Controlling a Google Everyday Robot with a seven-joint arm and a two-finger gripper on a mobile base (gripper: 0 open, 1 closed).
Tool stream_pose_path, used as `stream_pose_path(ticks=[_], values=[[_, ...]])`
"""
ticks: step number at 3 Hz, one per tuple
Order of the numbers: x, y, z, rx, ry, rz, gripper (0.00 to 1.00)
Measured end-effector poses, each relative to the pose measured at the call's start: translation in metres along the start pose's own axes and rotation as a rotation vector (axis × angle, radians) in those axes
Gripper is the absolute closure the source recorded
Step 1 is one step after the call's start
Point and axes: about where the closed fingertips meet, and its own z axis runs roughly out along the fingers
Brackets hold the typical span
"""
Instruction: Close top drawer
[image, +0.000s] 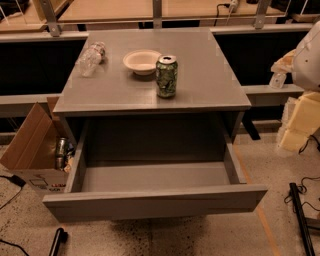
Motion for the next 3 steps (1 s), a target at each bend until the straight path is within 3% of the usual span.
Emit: stream_pose_path(ticks=[2,3], values=[[0.003,0.003,0.018,-0.004,-0.008,-0.006,0.00],[0.005,0.022,0.063,-0.014,-0.066,-0.033,0.00]])
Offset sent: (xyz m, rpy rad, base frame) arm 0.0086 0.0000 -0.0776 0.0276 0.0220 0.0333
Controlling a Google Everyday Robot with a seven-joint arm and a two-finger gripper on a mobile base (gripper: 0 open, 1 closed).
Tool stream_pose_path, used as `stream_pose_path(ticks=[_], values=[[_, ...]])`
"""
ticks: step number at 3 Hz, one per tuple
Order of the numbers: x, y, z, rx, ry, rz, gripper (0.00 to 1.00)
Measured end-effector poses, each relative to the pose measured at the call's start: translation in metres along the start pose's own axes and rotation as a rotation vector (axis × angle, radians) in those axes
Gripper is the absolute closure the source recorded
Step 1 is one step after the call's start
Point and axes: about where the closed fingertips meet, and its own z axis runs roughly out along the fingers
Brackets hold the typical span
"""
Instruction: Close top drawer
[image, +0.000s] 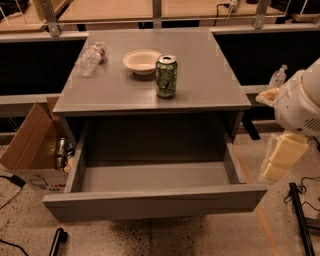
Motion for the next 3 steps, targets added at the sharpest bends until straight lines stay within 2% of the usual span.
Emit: stream_pose_path(ticks=[1,2,3], values=[[-0.001,0.021,0.043,-0.007,-0.082,-0.048,0.18],[-0.002,0.023,0.049,-0.003,-0.093,-0.061,0.49],[0.002,0.028,0.074,-0.016,-0.137,-0.051,0.72]])
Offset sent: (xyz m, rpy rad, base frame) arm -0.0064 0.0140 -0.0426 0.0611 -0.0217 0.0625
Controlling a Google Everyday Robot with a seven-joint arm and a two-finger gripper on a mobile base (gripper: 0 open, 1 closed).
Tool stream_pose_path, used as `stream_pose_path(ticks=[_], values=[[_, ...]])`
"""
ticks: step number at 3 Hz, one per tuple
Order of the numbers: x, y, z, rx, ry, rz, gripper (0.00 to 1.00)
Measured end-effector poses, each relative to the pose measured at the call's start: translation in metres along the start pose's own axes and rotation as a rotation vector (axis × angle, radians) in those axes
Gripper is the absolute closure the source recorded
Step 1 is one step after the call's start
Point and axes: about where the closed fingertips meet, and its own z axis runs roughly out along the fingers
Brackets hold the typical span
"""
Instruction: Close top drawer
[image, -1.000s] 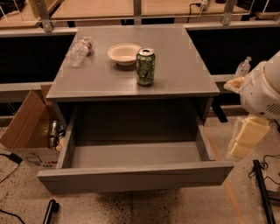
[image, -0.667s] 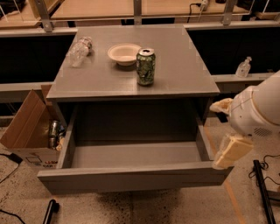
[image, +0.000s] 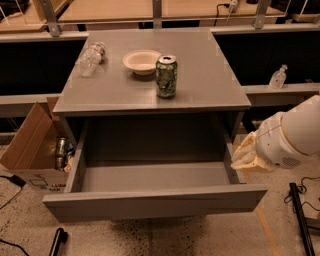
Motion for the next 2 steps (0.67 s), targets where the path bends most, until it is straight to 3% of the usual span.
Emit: stream_pose_path(ticks=[1,2], values=[[0.0054,0.0153,0.0410,-0.011,-0.041,-0.048,0.95],[0.0055,0.0159,0.0446,-0.001,-0.040,-0.064,1.00]])
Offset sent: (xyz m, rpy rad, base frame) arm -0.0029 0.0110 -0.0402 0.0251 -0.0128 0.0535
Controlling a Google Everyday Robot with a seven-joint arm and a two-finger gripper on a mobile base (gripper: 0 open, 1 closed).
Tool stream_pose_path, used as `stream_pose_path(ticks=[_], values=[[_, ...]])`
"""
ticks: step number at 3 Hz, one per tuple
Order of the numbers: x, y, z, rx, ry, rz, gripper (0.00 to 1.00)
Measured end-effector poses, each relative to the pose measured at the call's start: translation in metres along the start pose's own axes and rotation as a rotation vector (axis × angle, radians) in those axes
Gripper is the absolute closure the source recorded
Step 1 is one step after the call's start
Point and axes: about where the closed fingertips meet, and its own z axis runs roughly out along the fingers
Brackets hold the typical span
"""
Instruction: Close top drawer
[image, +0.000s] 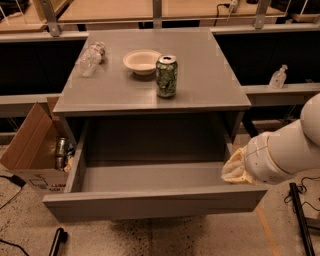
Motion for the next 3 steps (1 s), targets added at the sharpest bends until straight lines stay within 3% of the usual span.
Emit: stream_pose_path(ticks=[1,3], values=[[0.000,0.000,0.000,0.000,0.000,0.001,1.00],[-0.003,0.037,0.069,-0.127,-0.004,-0.040,1.00]])
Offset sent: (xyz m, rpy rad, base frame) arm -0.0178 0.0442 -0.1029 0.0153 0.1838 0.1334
